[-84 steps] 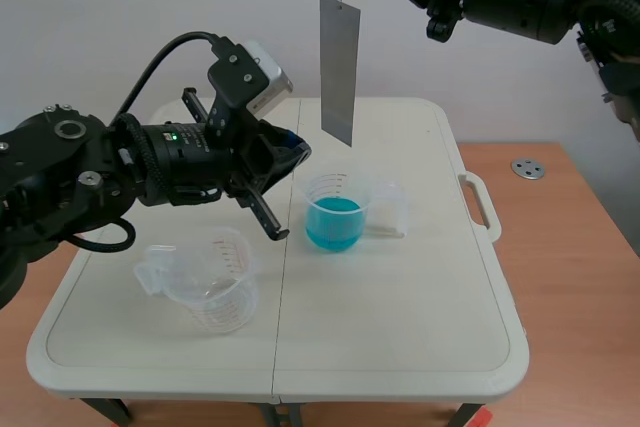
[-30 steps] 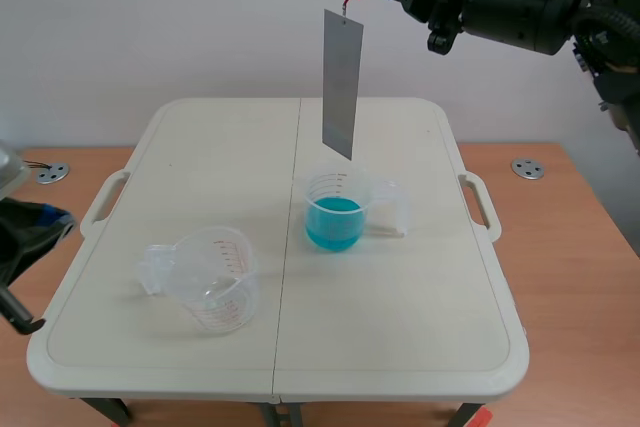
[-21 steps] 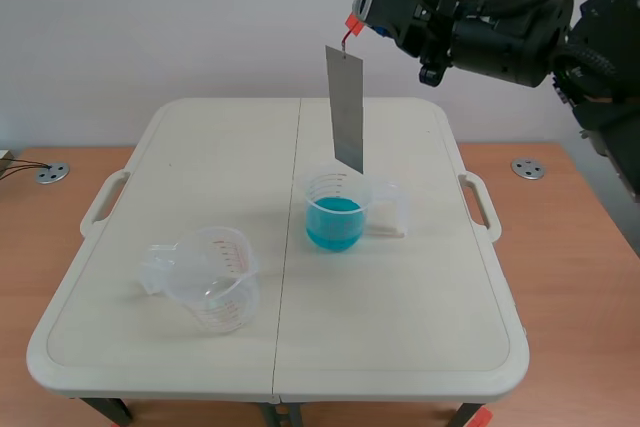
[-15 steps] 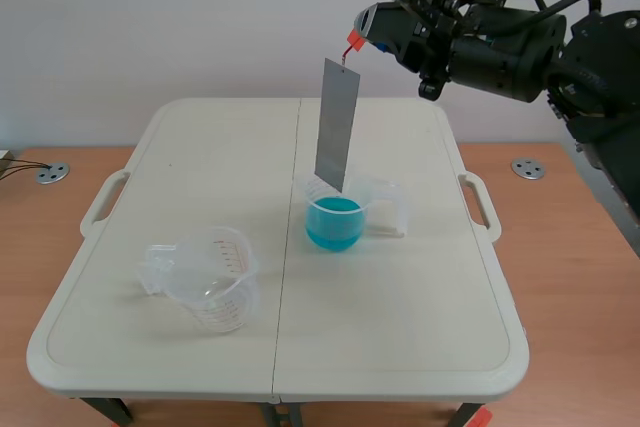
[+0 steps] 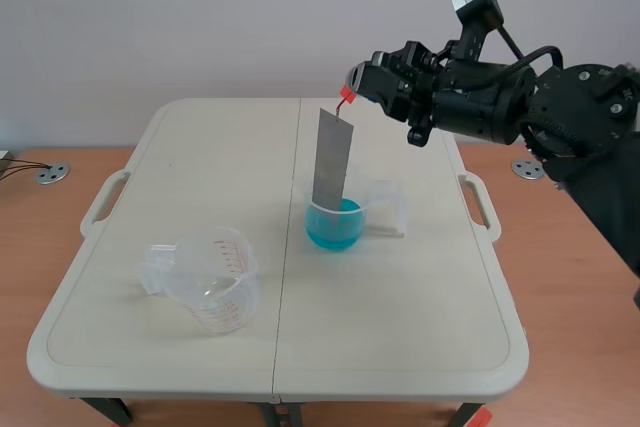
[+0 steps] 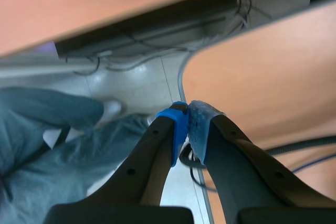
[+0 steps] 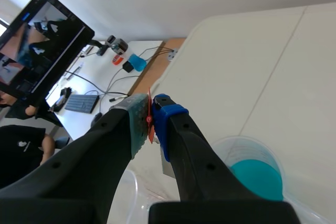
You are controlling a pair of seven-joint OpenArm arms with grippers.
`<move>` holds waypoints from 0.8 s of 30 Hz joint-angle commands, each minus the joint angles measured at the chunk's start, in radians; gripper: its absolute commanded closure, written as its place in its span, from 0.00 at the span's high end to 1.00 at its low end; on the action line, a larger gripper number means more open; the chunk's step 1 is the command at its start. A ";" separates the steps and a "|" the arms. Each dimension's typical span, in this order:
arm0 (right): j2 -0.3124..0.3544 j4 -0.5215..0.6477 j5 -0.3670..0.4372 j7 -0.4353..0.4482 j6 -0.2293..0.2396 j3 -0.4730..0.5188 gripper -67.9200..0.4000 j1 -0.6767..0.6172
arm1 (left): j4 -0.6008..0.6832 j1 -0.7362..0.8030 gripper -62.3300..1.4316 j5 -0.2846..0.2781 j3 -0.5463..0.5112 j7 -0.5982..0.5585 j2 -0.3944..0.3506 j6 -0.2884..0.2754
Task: Hold the metal plate by the orange handle, dip it into the blue solution, take it out and point at it, then put the plate back in the beaker on the left.
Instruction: 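Lower the plate into the blue solution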
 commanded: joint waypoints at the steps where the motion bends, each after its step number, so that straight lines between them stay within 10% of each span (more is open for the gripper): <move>1: -0.003 0.002 -0.005 0.029 0.014 -0.003 0.03 0.028 | 0.012 0.027 0.05 0.013 0.004 -0.013 0.005 -0.002; 24: -0.017 -0.127 -0.147 0.097 0.056 -0.006 0.03 0.028 | -0.014 0.101 0.05 0.019 0.201 -0.006 0.051 -0.054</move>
